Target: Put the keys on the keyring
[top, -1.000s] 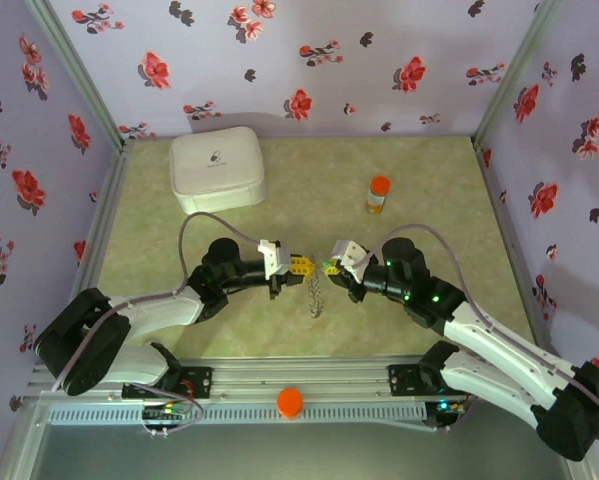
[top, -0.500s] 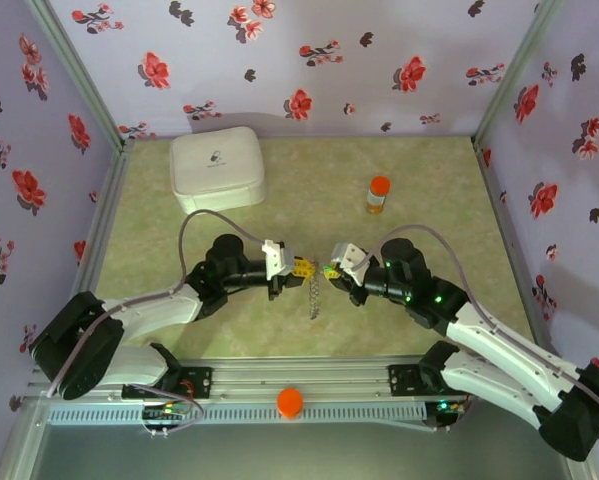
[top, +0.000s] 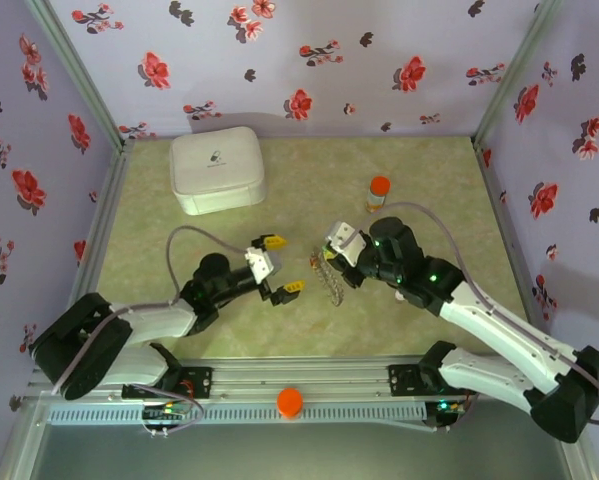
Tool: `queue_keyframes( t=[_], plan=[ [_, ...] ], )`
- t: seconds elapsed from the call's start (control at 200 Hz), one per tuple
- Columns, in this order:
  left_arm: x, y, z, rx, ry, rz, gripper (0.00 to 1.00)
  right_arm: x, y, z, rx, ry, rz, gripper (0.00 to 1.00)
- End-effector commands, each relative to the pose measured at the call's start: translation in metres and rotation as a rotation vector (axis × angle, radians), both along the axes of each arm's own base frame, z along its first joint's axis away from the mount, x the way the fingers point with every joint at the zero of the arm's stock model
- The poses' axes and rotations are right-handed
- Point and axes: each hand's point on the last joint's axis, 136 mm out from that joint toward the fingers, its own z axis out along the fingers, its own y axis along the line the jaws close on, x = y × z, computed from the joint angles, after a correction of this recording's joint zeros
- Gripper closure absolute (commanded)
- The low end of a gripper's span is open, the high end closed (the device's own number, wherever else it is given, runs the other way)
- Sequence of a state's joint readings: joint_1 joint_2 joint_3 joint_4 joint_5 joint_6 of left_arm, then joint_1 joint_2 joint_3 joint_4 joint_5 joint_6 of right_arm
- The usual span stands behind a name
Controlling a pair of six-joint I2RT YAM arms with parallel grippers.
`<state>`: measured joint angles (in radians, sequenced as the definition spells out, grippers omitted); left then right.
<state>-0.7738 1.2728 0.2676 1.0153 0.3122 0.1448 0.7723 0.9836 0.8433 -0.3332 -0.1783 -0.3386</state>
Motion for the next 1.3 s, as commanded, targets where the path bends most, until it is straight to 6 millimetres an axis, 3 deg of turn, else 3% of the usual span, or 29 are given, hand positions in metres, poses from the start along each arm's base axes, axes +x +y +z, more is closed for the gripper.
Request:
queue_keyframes(
  t=[0.0, 0.165, 0.3, 0.385, 0.48, 0.575, 0.71, 0.875, 0.975, 1.115, 1.16, 1.245, 1.275, 1.295],
  plan=[
    [0.042, 0.065, 0.044, -0.136, -0.138, 0.423, 0.00, 0.014, 0.008, 0.015, -0.011, -0.007, -0.044, 1.00],
    [0.052, 0.138, 0.061, -0.250, -0.126, 0.708, 0.00, 0.028, 0.051, 0.022, 0.017, -0.016, 0.010, 1.00],
    [0.053, 0.194, 0.072, -0.337, -0.125, 0.944, 0.00, 0.056, 0.101, 0.031, 0.069, -0.025, 0.008, 1.00],
    [0.052, 0.214, 0.074, -0.339, -0.129, 1.028, 0.00, 0.076, 0.129, 0.033, 0.141, -0.005, -0.013, 1.00],
    [0.053, 0.220, 0.074, -0.329, -0.118, 1.053, 0.00, 0.091, 0.138, 0.000, 0.096, 0.020, -0.039, 1.00],
    [0.054, 0.217, 0.072, -0.326, -0.108, 1.043, 0.00, 0.093, 0.122, -0.047, -0.050, 0.041, -0.060, 1.00],
    [0.061, 0.212, 0.063, -0.306, -0.087, 1.032, 0.00, 0.080, 0.074, -0.112, -0.334, 0.069, -0.075, 1.00],
    [0.070, 0.202, 0.058, -0.303, -0.054, 1.014, 0.00, 0.054, 0.010, -0.163, -0.663, 0.101, -0.062, 1.00],
    [0.076, 0.192, 0.054, -0.292, 0.006, 0.987, 0.00, 0.039, -0.020, -0.183, -0.801, 0.132, -0.041, 1.00],
    [0.080, 0.189, 0.045, -0.279, 0.082, 0.988, 0.00, 0.027, -0.046, -0.197, -0.929, 0.154, -0.031, 1.00],
    [0.081, 0.188, 0.043, -0.275, 0.109, 0.991, 0.00, 0.026, -0.052, -0.198, -0.961, 0.152, -0.036, 0.93],
    [0.083, 0.186, 0.039, -0.260, 0.173, 0.991, 0.00, 0.027, -0.063, -0.192, -1.004, 0.135, -0.063, 0.69],
    [0.083, 0.185, 0.032, -0.242, 0.213, 0.991, 0.00, 0.026, -0.065, -0.189, -1.003, 0.133, -0.071, 0.64],
    [0.086, 0.183, 0.040, -0.249, 0.229, 0.988, 0.00, 0.025, -0.066, -0.187, -1.002, 0.132, -0.076, 0.63]
  ],
)
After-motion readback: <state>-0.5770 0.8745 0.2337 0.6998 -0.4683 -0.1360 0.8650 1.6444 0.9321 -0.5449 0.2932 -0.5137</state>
